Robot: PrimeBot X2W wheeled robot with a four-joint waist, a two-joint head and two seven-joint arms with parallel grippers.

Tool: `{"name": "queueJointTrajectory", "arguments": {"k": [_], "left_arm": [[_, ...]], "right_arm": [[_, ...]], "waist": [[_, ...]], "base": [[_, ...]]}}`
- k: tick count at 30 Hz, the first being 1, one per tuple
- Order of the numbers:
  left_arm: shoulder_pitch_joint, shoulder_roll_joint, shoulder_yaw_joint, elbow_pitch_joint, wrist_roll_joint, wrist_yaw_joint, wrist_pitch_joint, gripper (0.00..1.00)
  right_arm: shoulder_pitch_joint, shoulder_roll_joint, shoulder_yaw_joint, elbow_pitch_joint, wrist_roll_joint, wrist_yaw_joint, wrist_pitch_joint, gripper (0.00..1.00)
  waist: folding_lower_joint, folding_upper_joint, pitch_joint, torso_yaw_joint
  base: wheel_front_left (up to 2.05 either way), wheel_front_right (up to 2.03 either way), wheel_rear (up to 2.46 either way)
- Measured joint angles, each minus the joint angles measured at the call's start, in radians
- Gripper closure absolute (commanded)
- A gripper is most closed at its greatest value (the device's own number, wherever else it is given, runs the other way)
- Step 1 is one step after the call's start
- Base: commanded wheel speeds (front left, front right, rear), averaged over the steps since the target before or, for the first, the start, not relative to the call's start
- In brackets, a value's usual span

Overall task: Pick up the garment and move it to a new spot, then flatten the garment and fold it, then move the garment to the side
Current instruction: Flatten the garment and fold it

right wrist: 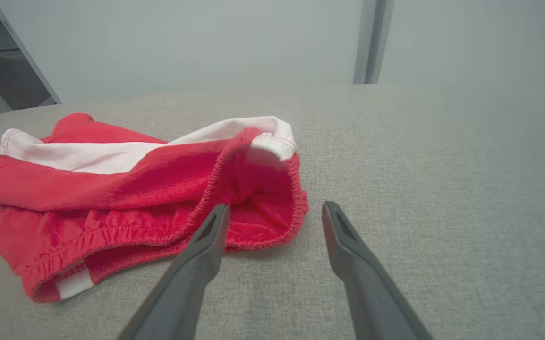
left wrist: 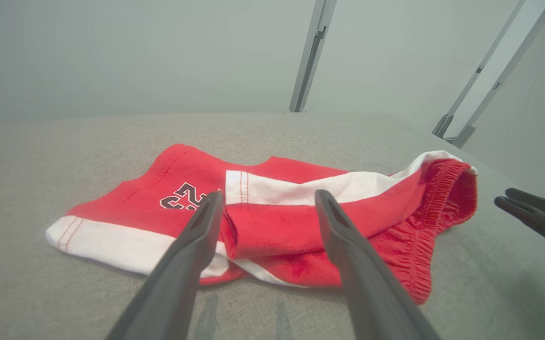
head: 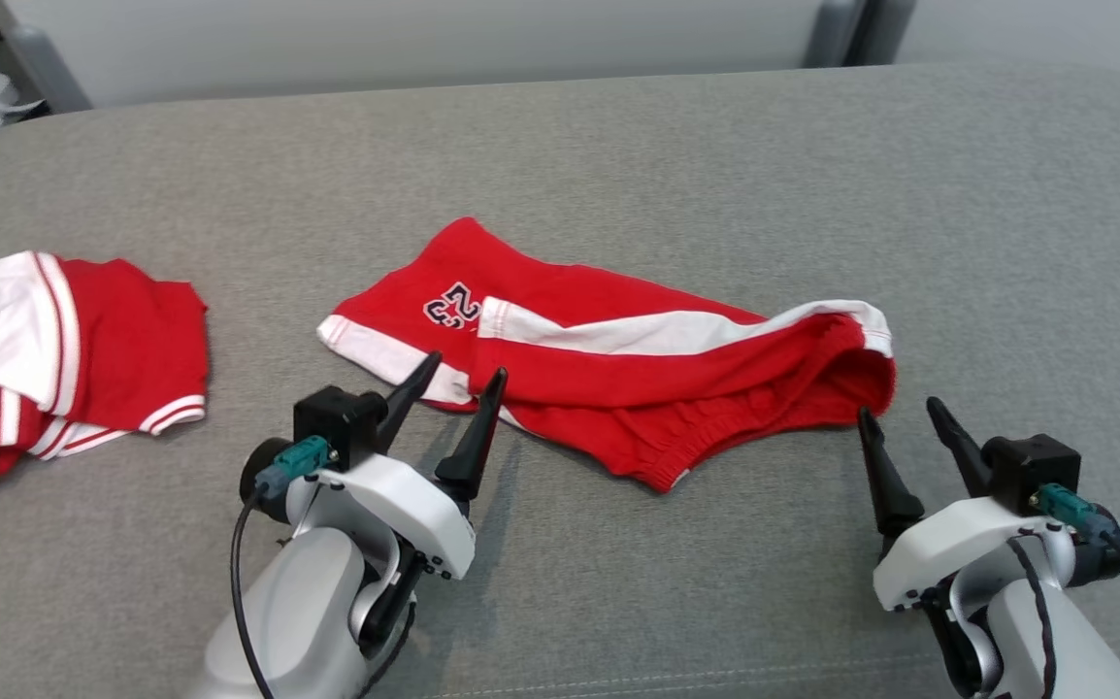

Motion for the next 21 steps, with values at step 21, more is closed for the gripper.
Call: {"name": "queueJointTrajectory", "arguments": {"k": [21], "left_arm": [[-0.239,0.057,0.004,0.384,-0.246,0.000,0.072,0.00]], "right_arm": [[0.013,0.050,0.160,-0.113,0.093,0.000,0.000,0.00]], "waist": [[0.0000,0.0000,0.055,-0.212]], "base": [[0.00,0.00,0.00]]}}
